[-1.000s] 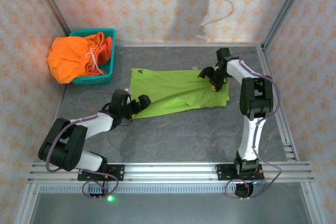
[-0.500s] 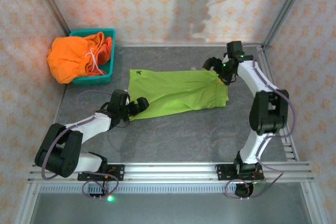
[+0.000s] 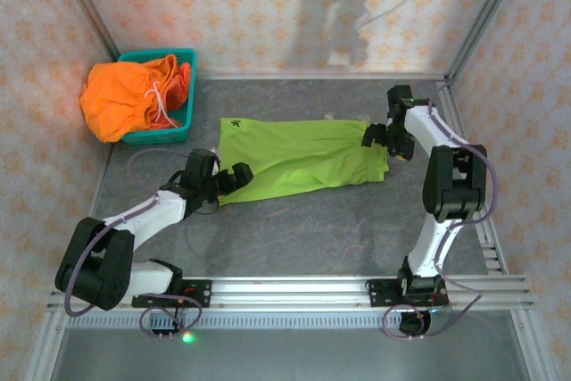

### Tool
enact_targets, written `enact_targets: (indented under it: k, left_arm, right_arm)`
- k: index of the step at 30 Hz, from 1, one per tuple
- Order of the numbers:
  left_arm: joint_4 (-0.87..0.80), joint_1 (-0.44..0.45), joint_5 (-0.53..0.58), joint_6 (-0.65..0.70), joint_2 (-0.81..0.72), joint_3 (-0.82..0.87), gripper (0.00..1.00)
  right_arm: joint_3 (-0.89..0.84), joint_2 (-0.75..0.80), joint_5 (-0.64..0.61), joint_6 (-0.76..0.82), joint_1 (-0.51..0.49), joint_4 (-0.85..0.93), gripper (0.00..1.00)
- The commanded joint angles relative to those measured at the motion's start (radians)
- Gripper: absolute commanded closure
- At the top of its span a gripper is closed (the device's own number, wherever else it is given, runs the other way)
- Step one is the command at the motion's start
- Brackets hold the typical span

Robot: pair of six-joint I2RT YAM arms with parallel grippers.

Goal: Fold and stack the shorts

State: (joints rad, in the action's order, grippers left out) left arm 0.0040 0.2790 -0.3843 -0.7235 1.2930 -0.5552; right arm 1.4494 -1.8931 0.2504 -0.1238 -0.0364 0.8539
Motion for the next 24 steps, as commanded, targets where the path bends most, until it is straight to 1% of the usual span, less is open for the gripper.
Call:
enact_targets:
  k: [1,4,8,11,14,19,21,24]
  left_arm:
    - [-0.022,-0.008,0.021,0.03,-0.017,-0.008,0.0]
    - [-0.022,-0.008,0.021,0.03,-0.017,-0.009,0.0]
    - [-0.024,-0.008,0.023,0.033,-0.011,-0.011,0.0]
    - [-0.024,-0.007,0.023,0.032,-0.009,-0.009,0.0]
    - [-0.027,-0.008,0.024,0.033,-0.013,-0.006,0.0]
    - [-0.03,-0.009,0.025,0.031,-0.027,-0.011,0.0]
    - [-0.036,-0.009,0.027,0.032,-0.037,-0.018,0.0]
    - [-0.048,-0.01,0.028,0.033,-0.055,-0.03,0.0]
  right_arm:
    - [0.004,-0.031,0.004,0.029,0.001,0.056,0.06]
    - [-0.015,-0.05,0.071,0.011,0.001,0.042,0.08]
    - [-0.034,-0.07,0.14,-0.016,0.001,0.021,0.16]
    - [-0.037,-0.096,0.146,-0.021,0.001,0.019,0.26]
    - [-0.042,-0.119,0.14,-0.02,0.001,0.024,0.33]
    - [-0.058,-0.13,0.115,-0.023,0.0,0.018,0.51]
    - [-0.056,-0.137,0.094,-0.02,0.0,0.025,0.63]
    - [-0.051,-0.144,0.06,-0.011,-0.005,0.036,0.75]
